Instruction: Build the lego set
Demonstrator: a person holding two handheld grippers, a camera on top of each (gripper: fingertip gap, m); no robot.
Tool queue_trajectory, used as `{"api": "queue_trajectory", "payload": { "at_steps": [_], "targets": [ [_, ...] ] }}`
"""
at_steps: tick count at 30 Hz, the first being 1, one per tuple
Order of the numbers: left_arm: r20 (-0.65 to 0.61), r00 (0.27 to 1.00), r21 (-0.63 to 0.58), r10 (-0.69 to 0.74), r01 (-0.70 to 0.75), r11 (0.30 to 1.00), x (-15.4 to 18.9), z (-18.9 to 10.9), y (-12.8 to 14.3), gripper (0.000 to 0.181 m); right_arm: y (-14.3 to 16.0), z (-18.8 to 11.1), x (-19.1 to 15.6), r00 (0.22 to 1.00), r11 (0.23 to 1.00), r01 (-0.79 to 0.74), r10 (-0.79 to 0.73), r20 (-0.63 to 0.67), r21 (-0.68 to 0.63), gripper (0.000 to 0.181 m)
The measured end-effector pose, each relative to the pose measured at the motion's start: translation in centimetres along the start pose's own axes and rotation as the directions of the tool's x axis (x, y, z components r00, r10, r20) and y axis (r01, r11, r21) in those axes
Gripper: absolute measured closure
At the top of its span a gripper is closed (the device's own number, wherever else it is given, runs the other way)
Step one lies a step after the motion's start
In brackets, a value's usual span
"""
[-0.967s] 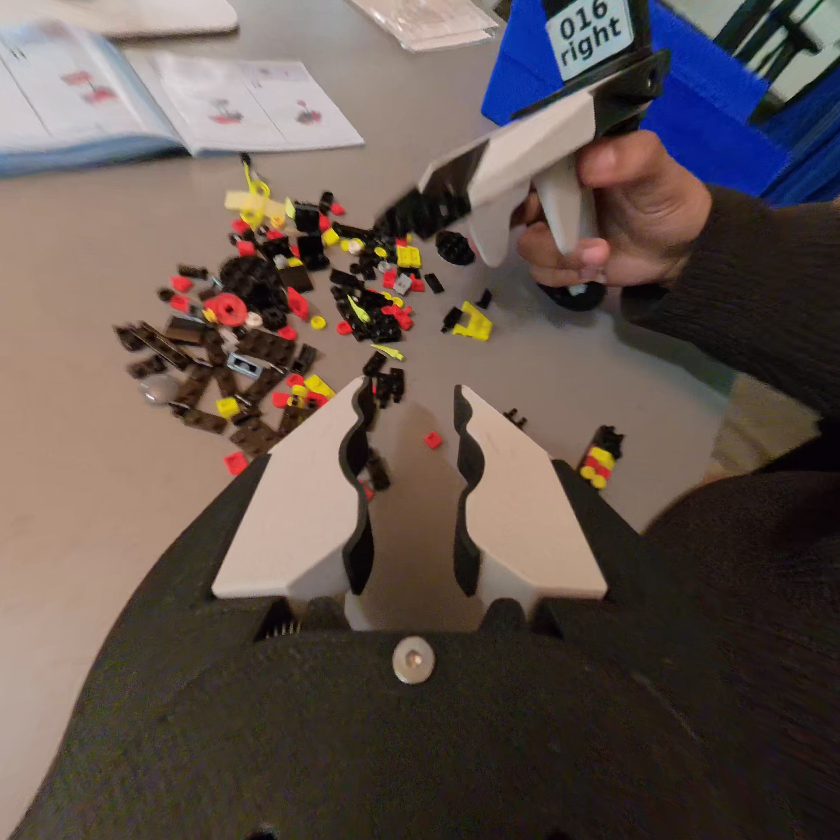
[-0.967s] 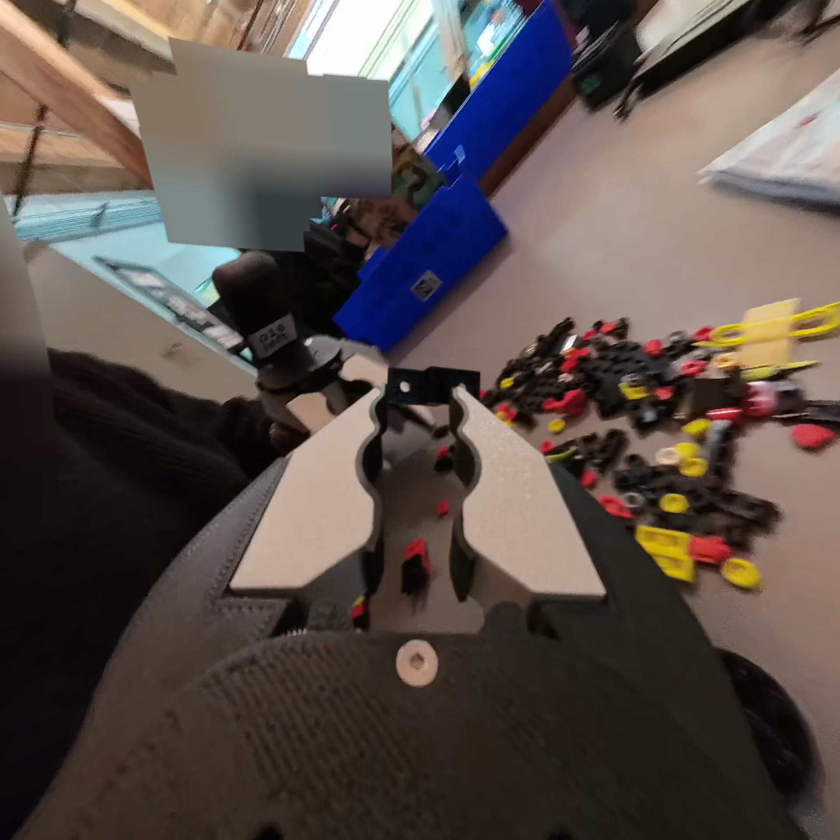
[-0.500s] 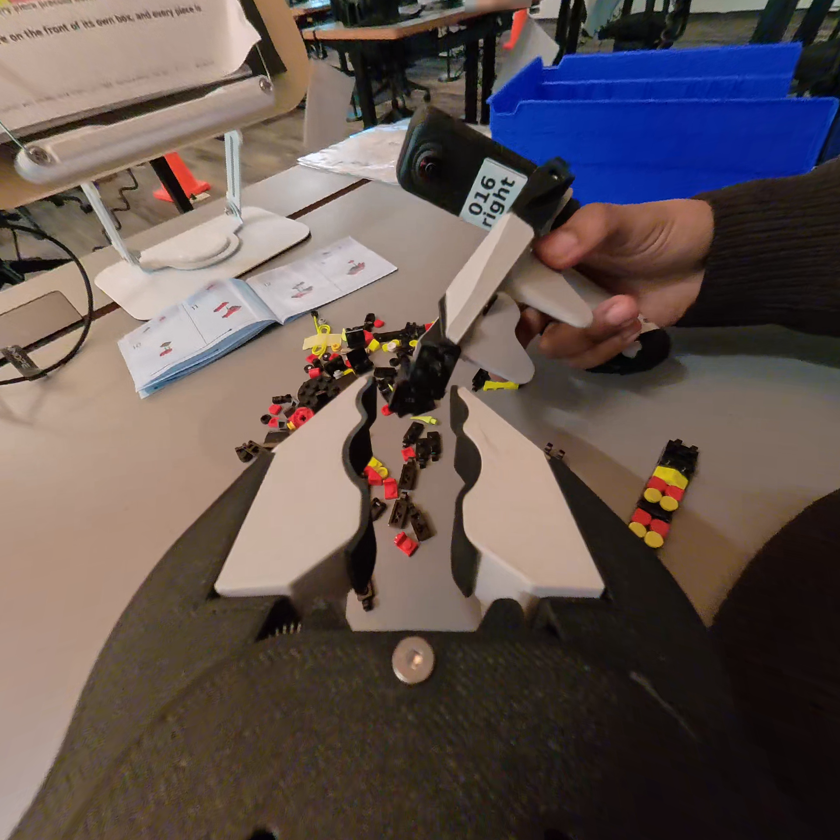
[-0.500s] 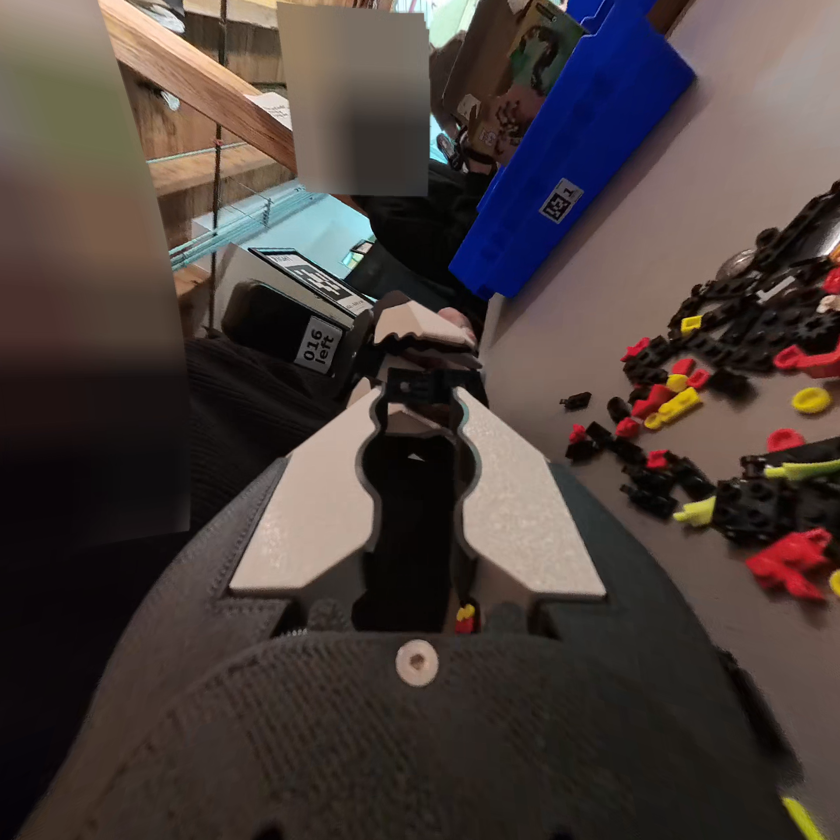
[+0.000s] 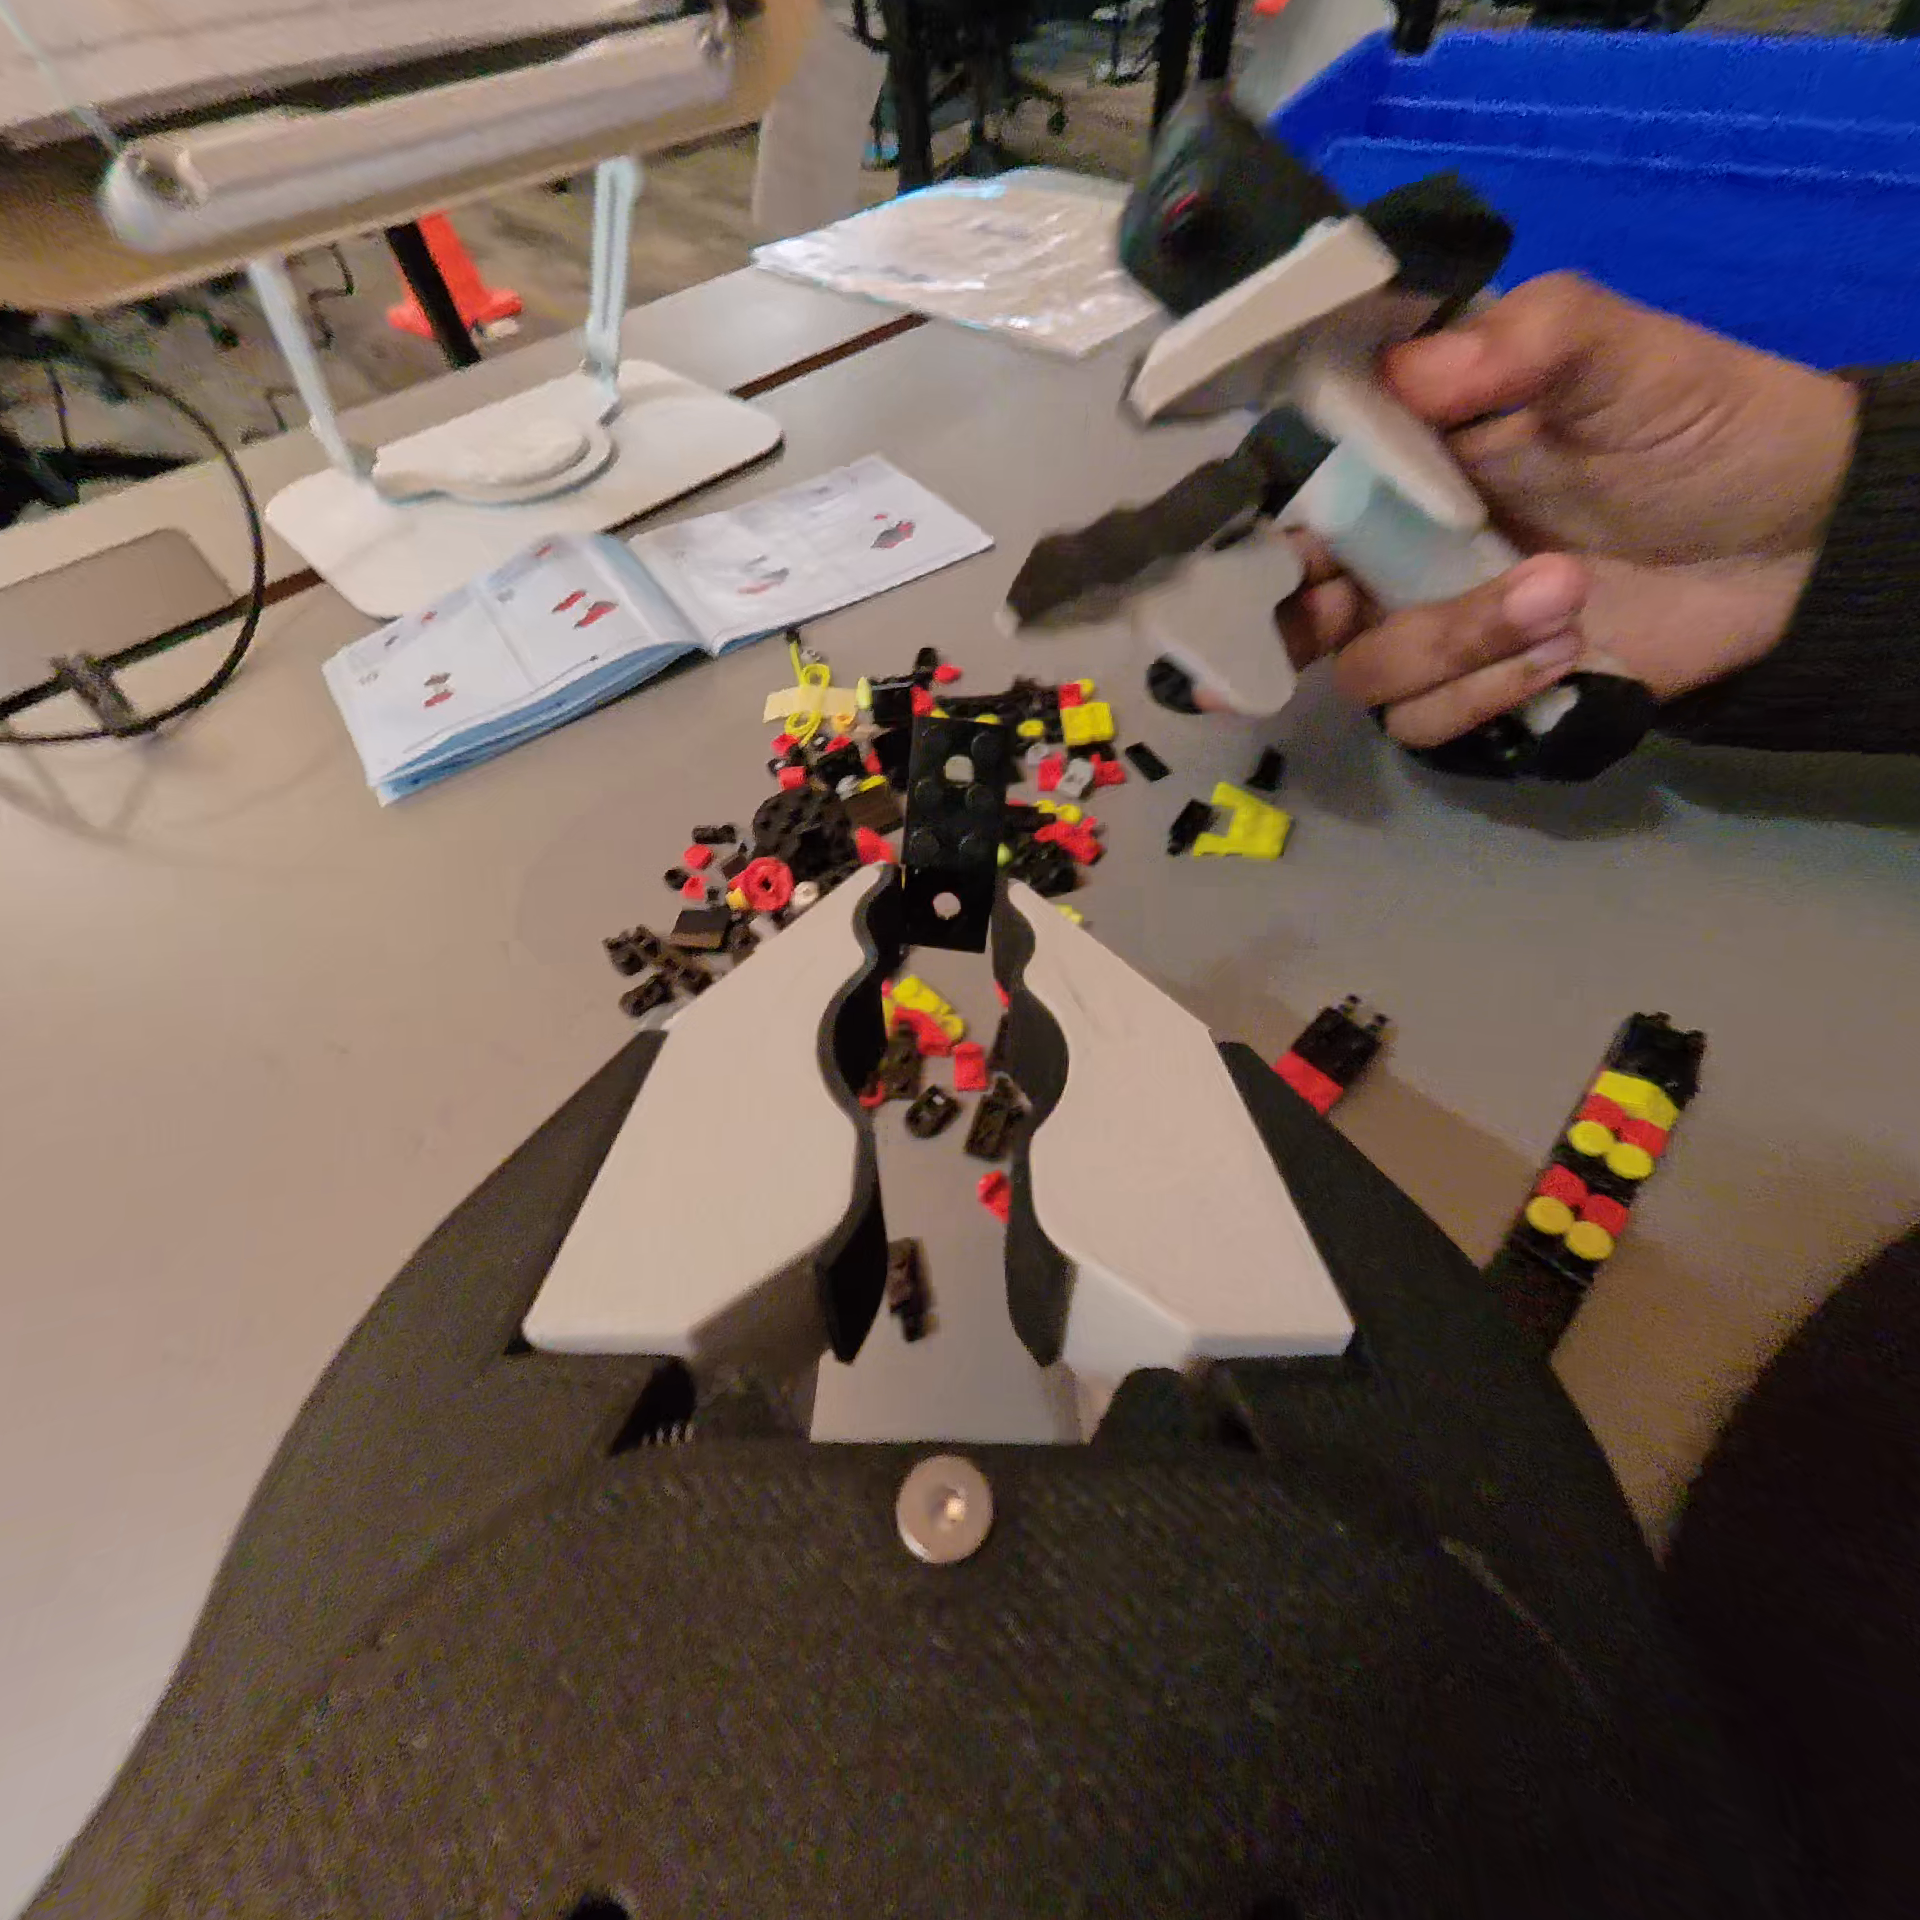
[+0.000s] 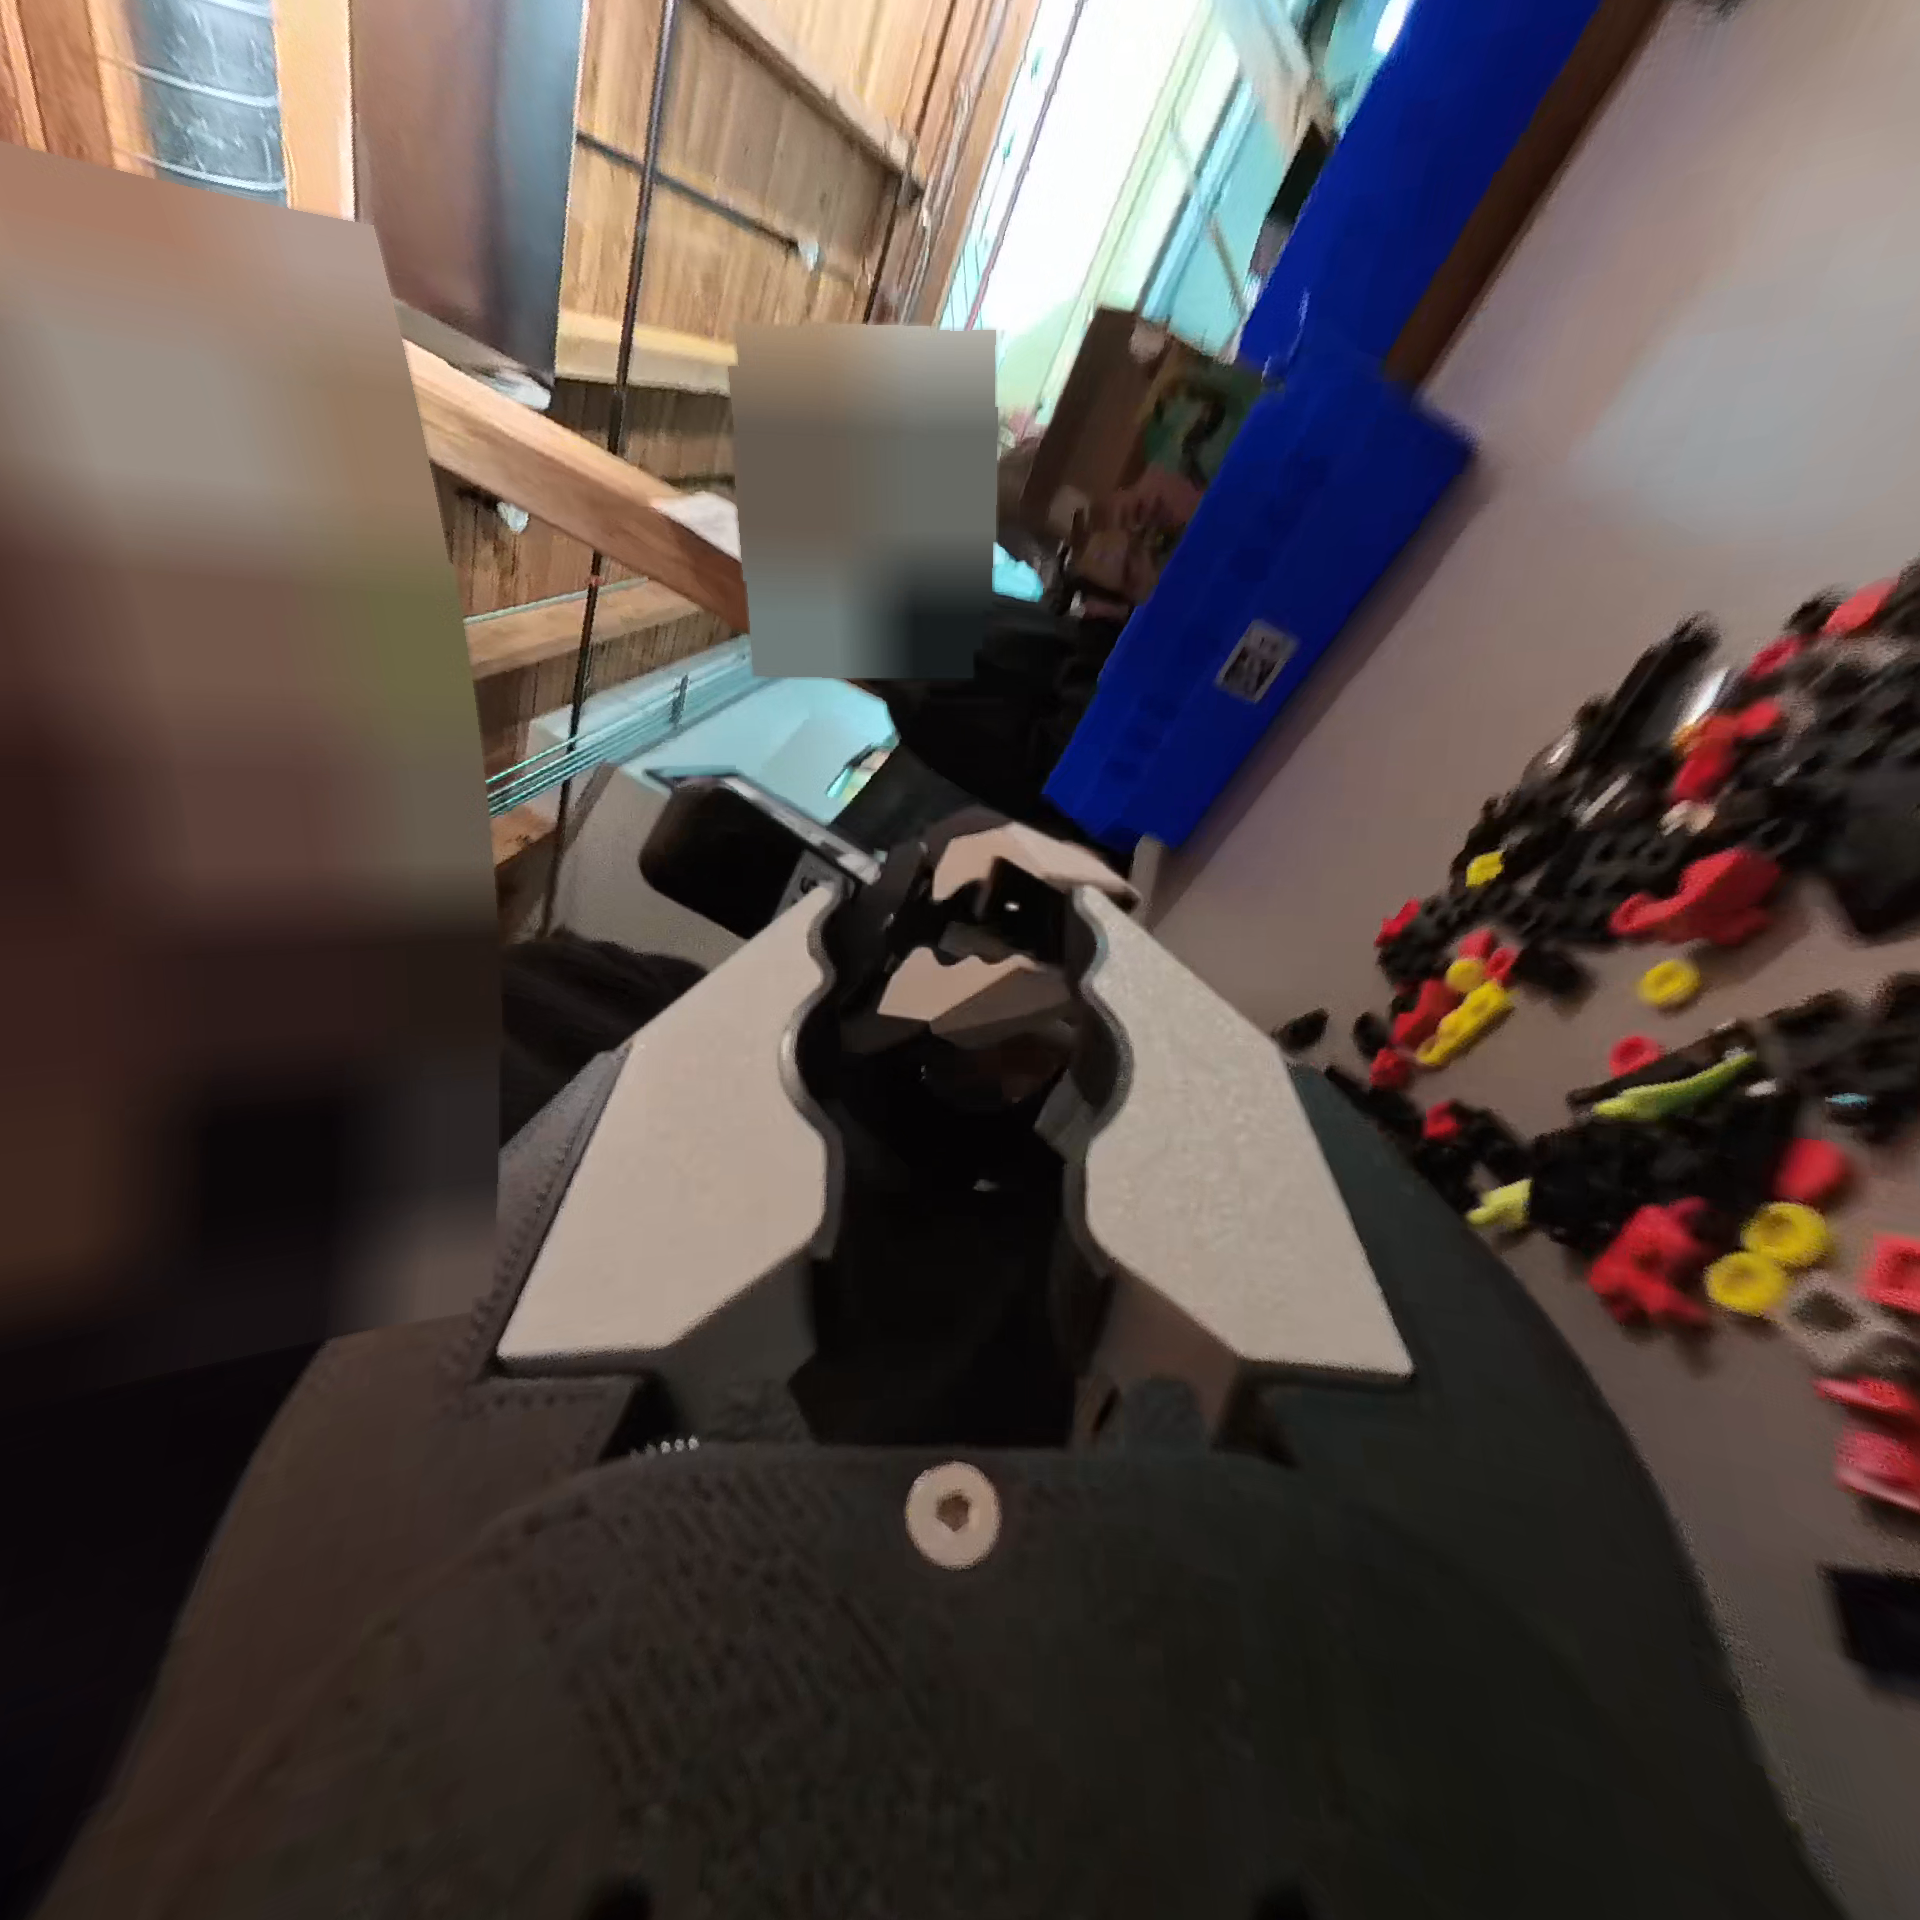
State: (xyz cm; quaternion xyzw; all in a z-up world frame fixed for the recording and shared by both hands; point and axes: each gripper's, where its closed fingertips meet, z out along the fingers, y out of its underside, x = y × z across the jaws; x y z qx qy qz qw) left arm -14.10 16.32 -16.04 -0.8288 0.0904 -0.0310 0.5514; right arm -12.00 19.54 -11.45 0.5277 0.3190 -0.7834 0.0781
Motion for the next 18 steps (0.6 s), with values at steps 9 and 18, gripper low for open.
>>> {"api": "queue_trajectory", "payload": {
  "at_steps": [9,18],
  "targets": [
    [0.072,0.979,-0.364,-0.188,0.202,0.910,-5.2,0.0,7.1,0.167,-6.0,-6.0,0.5,0.938,0.924,0.284,-0.212,-0.273,0.258,0.147],
    [0.131,0.979,-0.441,-0.158,0.200,0.875,-6.7,-0.5,8.9,0.166,-4.5,-4.9,2.2,0.887,0.935,0.334,-0.271,-0.373,0.116,0.150]
  ]
}}
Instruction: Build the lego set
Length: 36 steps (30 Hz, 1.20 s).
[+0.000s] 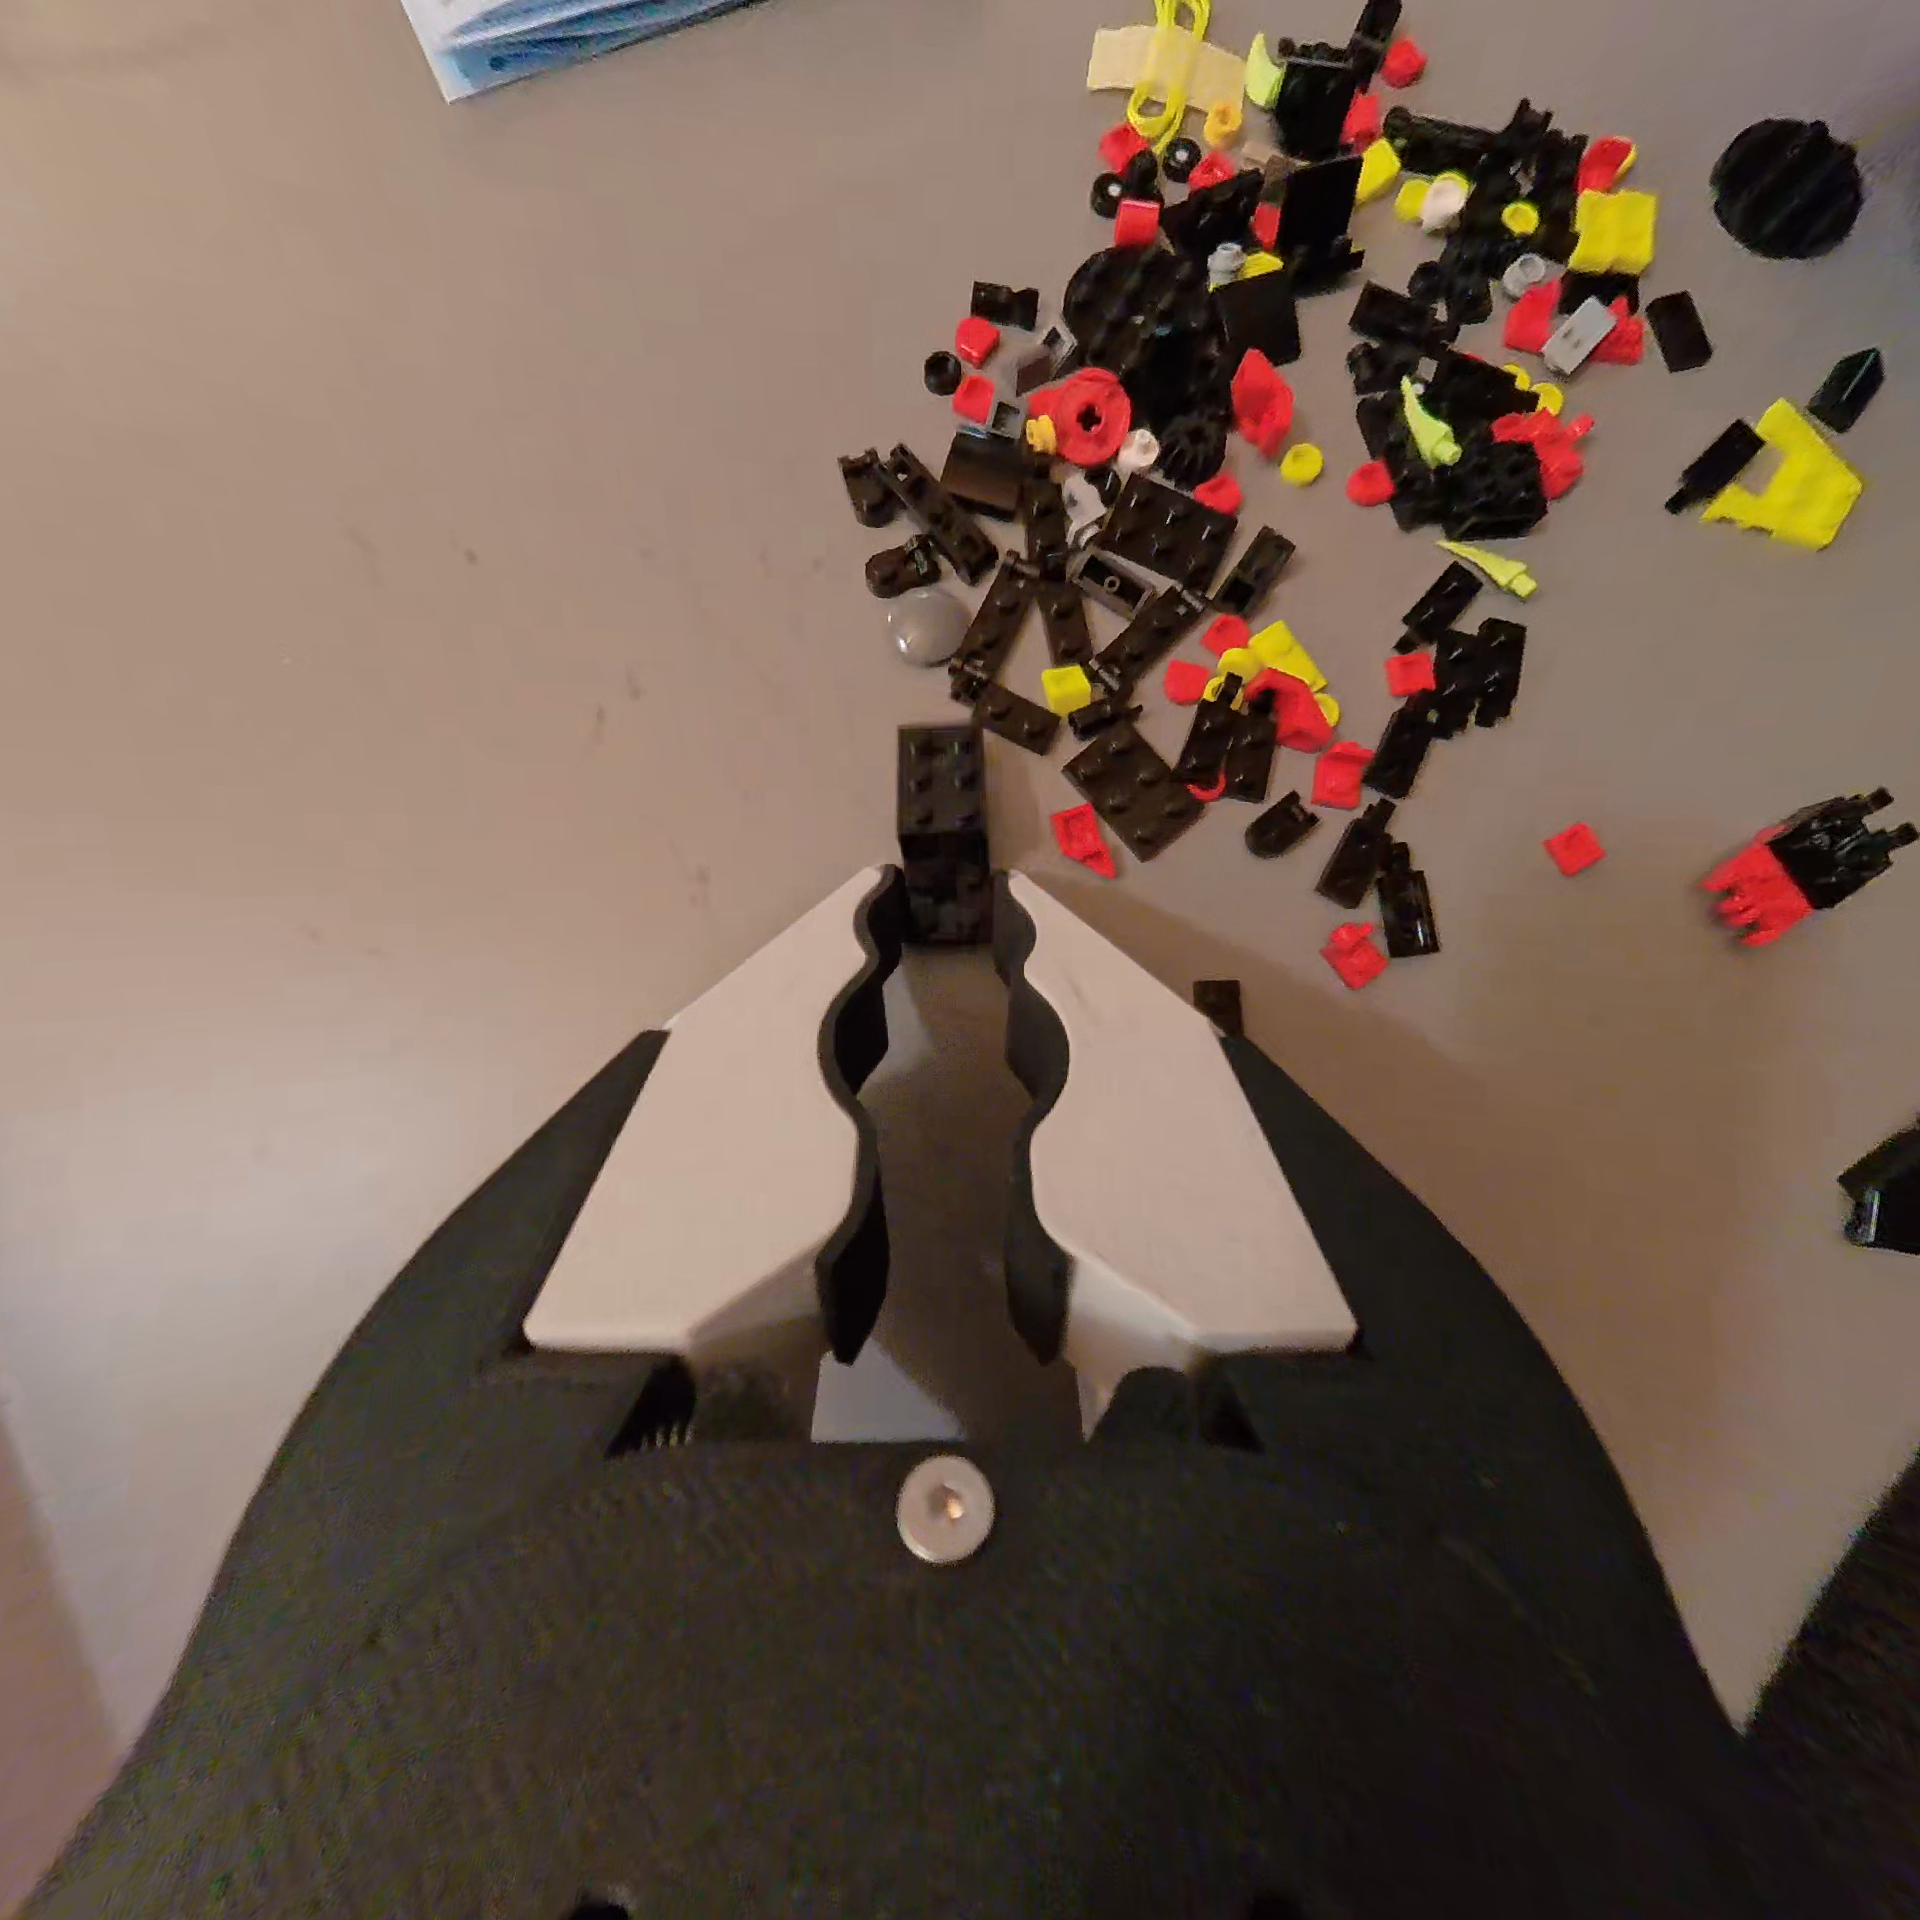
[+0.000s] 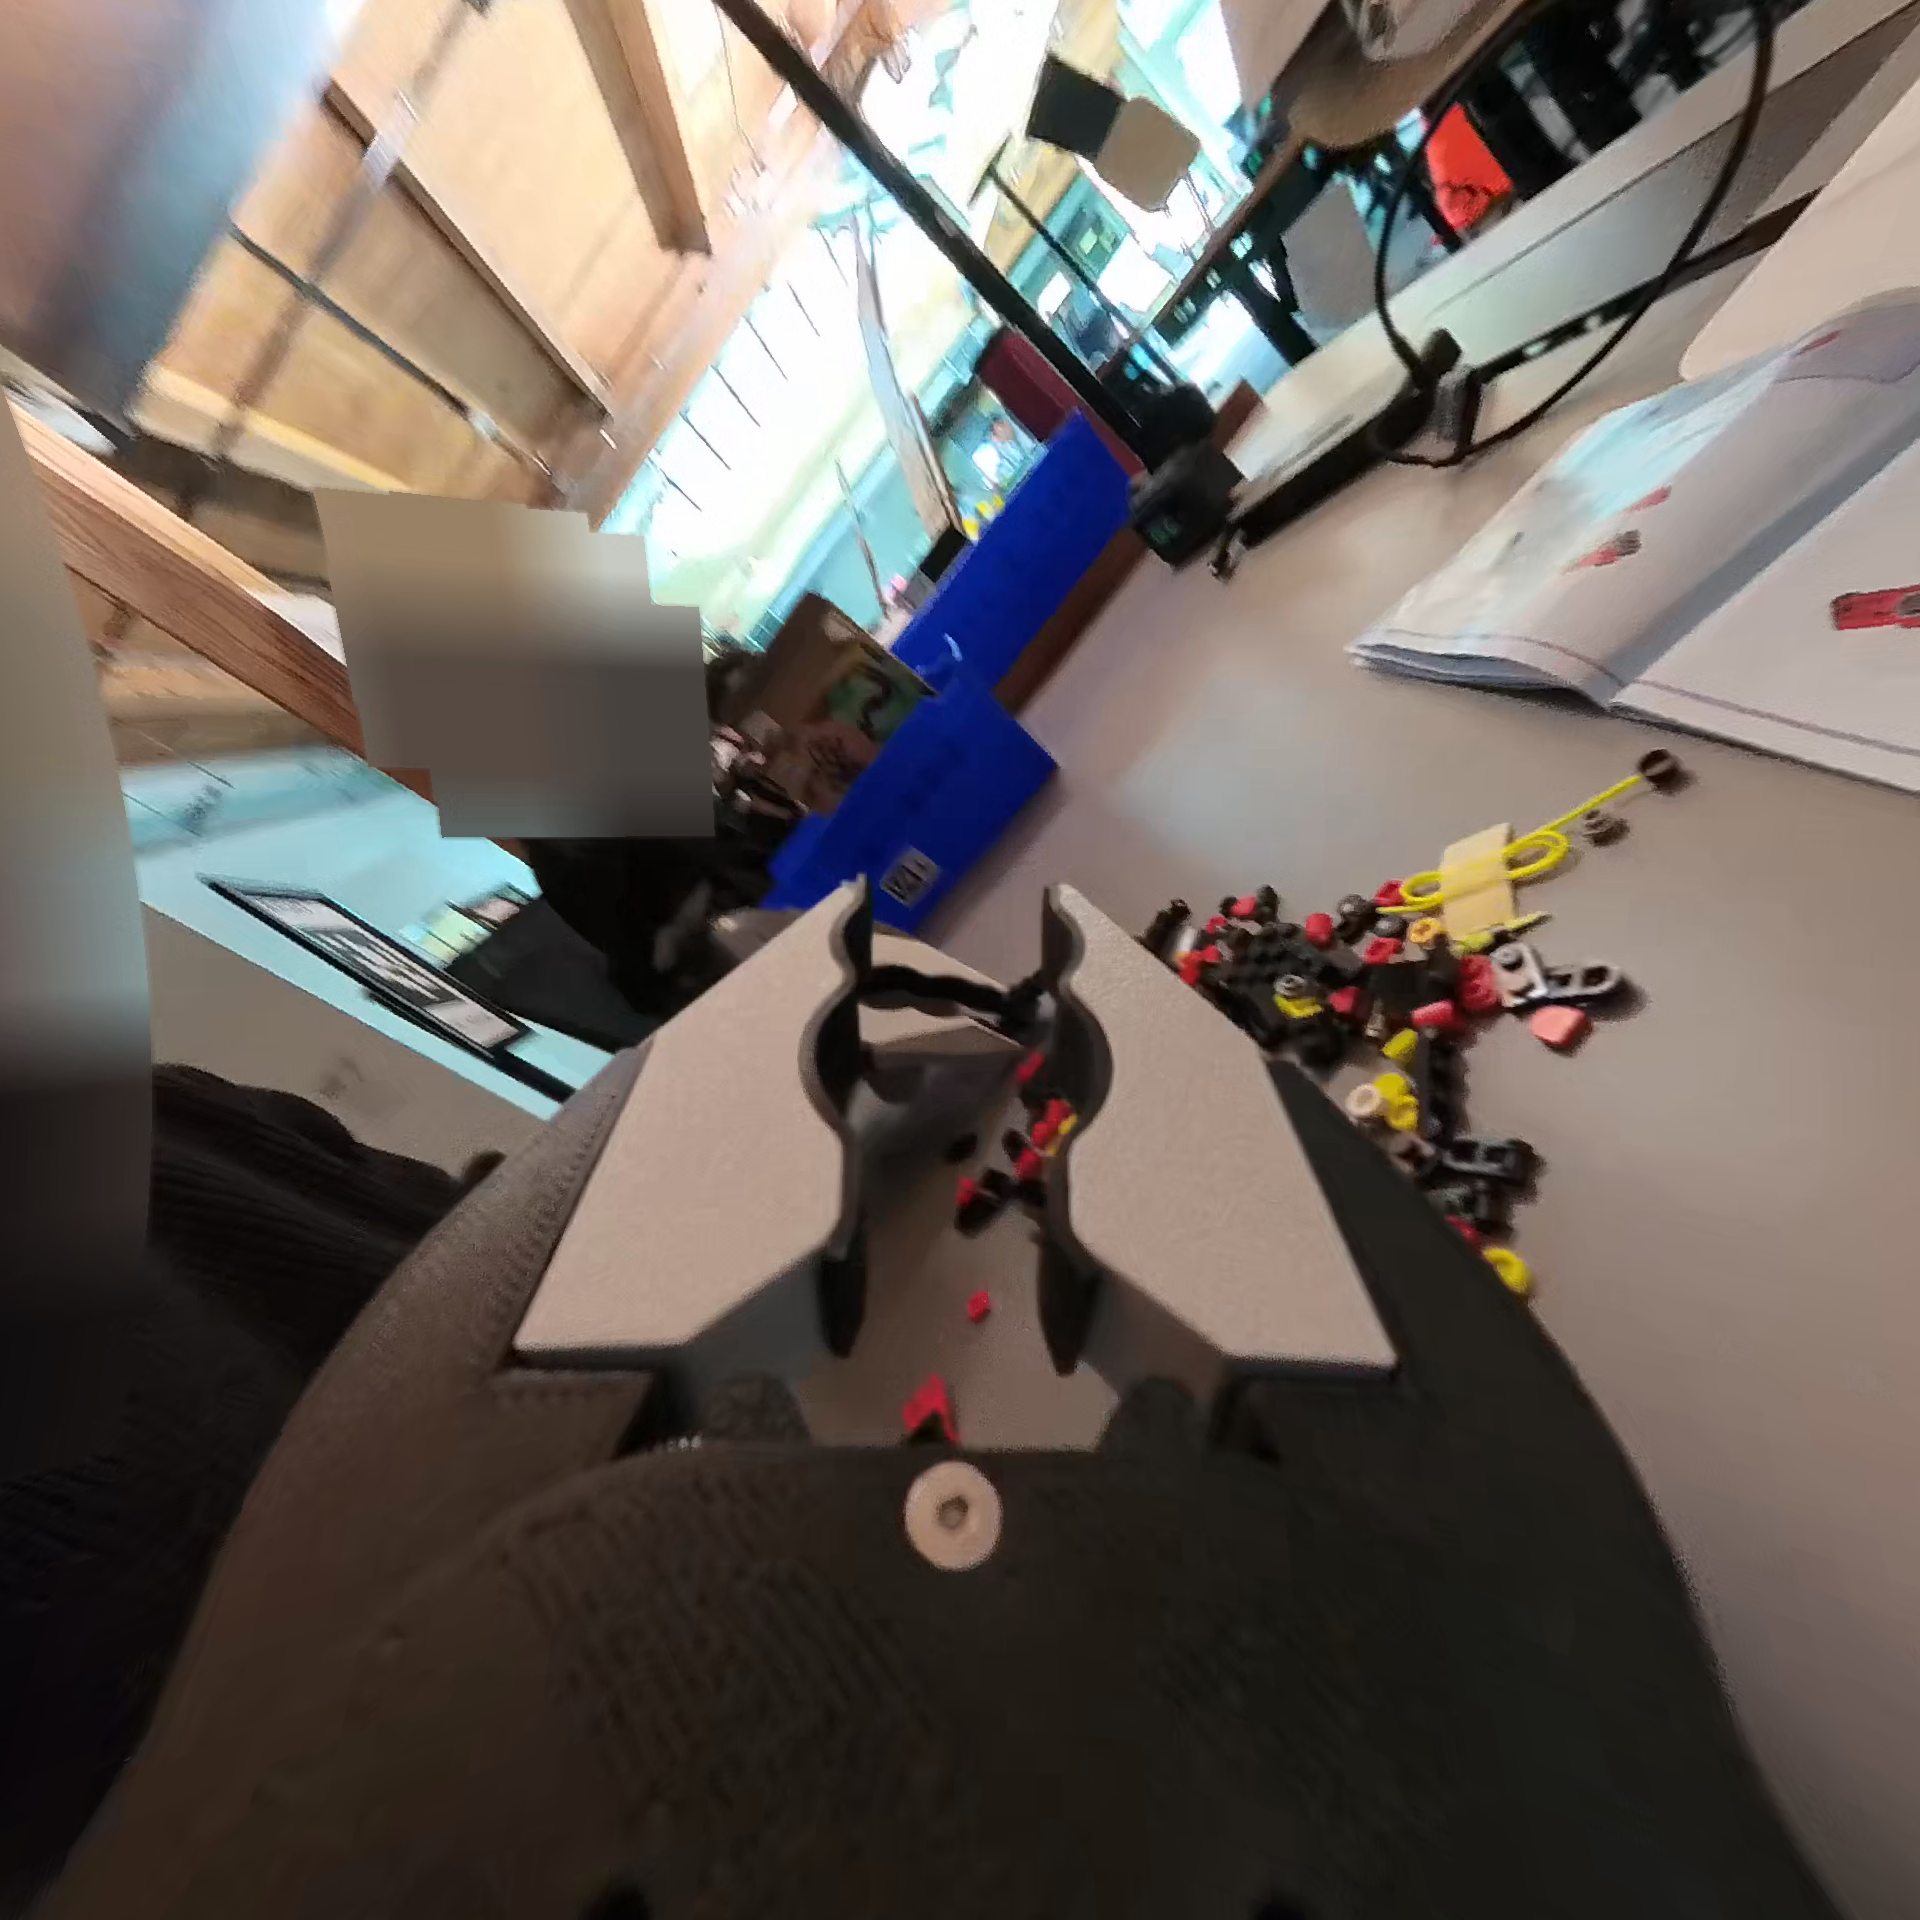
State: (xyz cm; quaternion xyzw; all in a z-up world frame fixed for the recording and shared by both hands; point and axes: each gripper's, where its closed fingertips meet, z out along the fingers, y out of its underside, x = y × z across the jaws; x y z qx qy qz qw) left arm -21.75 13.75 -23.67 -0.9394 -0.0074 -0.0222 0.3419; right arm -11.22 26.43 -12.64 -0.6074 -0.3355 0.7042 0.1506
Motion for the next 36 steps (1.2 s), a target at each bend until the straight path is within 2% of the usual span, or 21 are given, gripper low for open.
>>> {"api": "queue_trajectory", "payload": {
  "at_steps": [3,6,14,16,19,22,25,28,32,36],
  "targets": [
    [0.000,1.000,0.004,0.006,-0.006,1.000,0.0,0.0,0.0,0.166,0.7,0.2,0.7,0.984,0.987,0.140,-0.148,-0.098,-0.081,0.154],
    [-0.004,1.000,0.010,0.007,-0.007,1.000,0.1,0.1,-0.1,0.163,0.1,-0.1,0.9,0.960,0.971,0.225,-0.235,-0.151,-0.082,0.156],
    [-0.006,1.000,0.036,0.013,-0.013,0.999,0.3,0.2,-0.4,0.152,-2.6,-2.1,1.7,0.974,0.984,0.159,-0.142,-0.177,0.082,0.155],
    [-0.007,1.000,0.047,0.019,-0.019,0.999,0.4,0.2,-0.6,0.151,-2.3,-1.9,1.7,0.973,0.984,0.166,-0.152,-0.174,0.066,0.154],
    [-0.024,0.999,0.054,0.024,-0.023,0.998,0.7,0.1,-0.7,0.151,-1.0,-0.9,1.7,0.944,0.966,0.257,-0.260,-0.201,-0.041,0.158],
    [-0.063,0.998,0.060,0.002,0.002,0.998,0.9,0.1,-0.8,0.151,0.3,-0.2,2.3,0.847,0.884,0.426,-0.465,-0.258,-0.193,0.163],
    [-0.094,0.995,0.099,-0.023,0.033,0.995,1.0,-0.2,-1.5,0.150,1.4,0.5,2.6,0.704,0.751,0.572,-0.655,-0.273,-0.330,0.162],
    [-0.121,0.992,0.156,-0.021,0.040,0.987,1.6,-0.8,-2.4,0.149,2.3,1.2,2.7,0.578,0.622,0.662,-0.779,-0.243,-0.418,0.159],
    [-0.117,0.993,0.224,0.013,0.013,0.975,2.5,-1.3,-3.5,0.149,4.3,2.5,3.5,0.494,0.505,0.687,-0.852,-0.173,-0.523,0.156],
    [-0.137,0.989,0.266,0.051,-0.013,0.964,4.0,-1.9,-4.0,0.148,5.3,2.9,3.9,0.468,0.456,0.673,-0.872,-0.142,-0.582,0.159]
  ]
}}
